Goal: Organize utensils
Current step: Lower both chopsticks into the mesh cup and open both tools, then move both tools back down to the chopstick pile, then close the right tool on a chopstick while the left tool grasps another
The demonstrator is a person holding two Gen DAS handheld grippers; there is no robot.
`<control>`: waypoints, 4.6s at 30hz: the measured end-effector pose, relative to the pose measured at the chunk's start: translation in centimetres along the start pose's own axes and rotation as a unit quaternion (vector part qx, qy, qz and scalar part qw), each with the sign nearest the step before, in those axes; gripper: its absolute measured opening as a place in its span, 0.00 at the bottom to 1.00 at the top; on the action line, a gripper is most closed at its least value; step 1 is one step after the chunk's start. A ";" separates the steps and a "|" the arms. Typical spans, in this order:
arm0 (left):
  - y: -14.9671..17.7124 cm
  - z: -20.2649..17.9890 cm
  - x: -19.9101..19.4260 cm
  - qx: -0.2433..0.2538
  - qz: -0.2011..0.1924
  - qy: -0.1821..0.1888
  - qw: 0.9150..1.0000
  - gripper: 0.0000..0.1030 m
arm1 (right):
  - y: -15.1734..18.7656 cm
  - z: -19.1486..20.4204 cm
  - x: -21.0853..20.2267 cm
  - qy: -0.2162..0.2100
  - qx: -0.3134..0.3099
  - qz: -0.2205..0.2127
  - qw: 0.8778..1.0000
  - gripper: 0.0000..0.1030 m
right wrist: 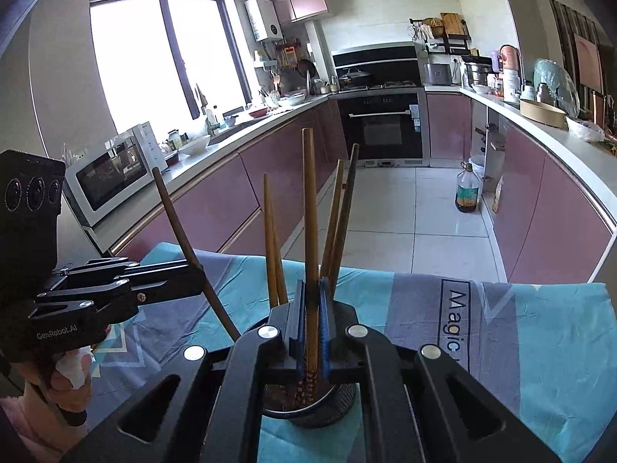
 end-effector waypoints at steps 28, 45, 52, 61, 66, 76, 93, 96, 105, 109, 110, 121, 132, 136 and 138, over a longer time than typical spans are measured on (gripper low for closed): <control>4.8 2.6 -2.7 -0.010 -0.021 -0.093 0.995 0.53 | 3.9 2.4 -4.1 -0.052 -0.012 -0.020 0.998 0.33; 15.4 4.6 -2.1 -0.042 0.071 -0.141 0.987 0.61 | 14.9 4.4 2.4 -0.045 -0.020 0.135 0.990 0.36; 17.5 4.1 -0.7 -0.050 0.088 -0.138 0.985 0.61 | 15.8 4.8 3.3 -0.028 -0.026 0.145 0.989 0.36; 17.9 3.2 -0.2 -0.046 0.094 -0.136 0.985 0.61 | 16.5 4.5 3.8 -0.007 -0.031 0.148 0.988 0.34; 18.3 3.1 0.2 -0.048 0.098 -0.136 0.985 0.61 | 16.5 4.6 3.9 0.001 -0.040 0.145 0.989 0.34; 19.0 3.0 0.9 -0.049 0.110 -0.130 0.984 0.60 | 16.8 5.3 4.1 0.016 -0.063 0.140 0.988 0.32; 19.1 2.1 4.1 -0.029 0.137 -0.114 0.984 0.57 | 16.6 4.0 4.0 0.021 -0.040 0.145 0.988 0.18; 19.2 2.3 4.0 -0.028 0.138 -0.112 0.984 0.54 | 16.5 3.9 4.0 0.019 -0.039 0.145 0.988 0.18; 18.9 2.7 4.1 -0.021 0.144 -0.099 0.984 0.33 | 16.0 4.4 4.8 0.029 -0.052 0.142 0.988 0.18; 18.5 3.2 4.8 -0.028 0.146 -0.096 0.984 0.31 | 15.7 4.9 5.5 0.037 -0.063 0.138 0.988 0.18; 18.3 3.4 4.9 -0.031 0.146 -0.096 0.984 0.31 | 15.6 5.0 5.7 0.039 -0.066 0.138 0.988 0.18; 17.7 4.3 6.0 -0.045 0.146 -0.108 0.982 0.19 | 14.9 5.1 7.2 0.044 -0.065 0.135 0.988 0.09; 18.1 4.2 5.7 -0.071 0.134 -0.102 0.983 0.09 | 14.5 3.7 6.4 0.021 -0.028 0.145 0.989 0.05; 18.4 4.2 5.4 -0.076 0.133 -0.099 0.983 0.07 | 14.2 3.4 5.5 0.001 -0.015 0.145 0.989 0.05; 18.5 4.2 5.1 -0.079 0.132 -0.099 0.983 0.07 | 14.0 3.3 5.2 -0.011 -0.004 0.147 0.989 0.05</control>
Point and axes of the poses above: each gripper's, at about its wrist camera, not at the fingertips, and x roughly the way its jaws point, z to its left, y to its underside, the point moved 4 cm from there along x, roughly the way its jaws point, and after that the axes turned 14 degrees about x, right-handed, at the moved point
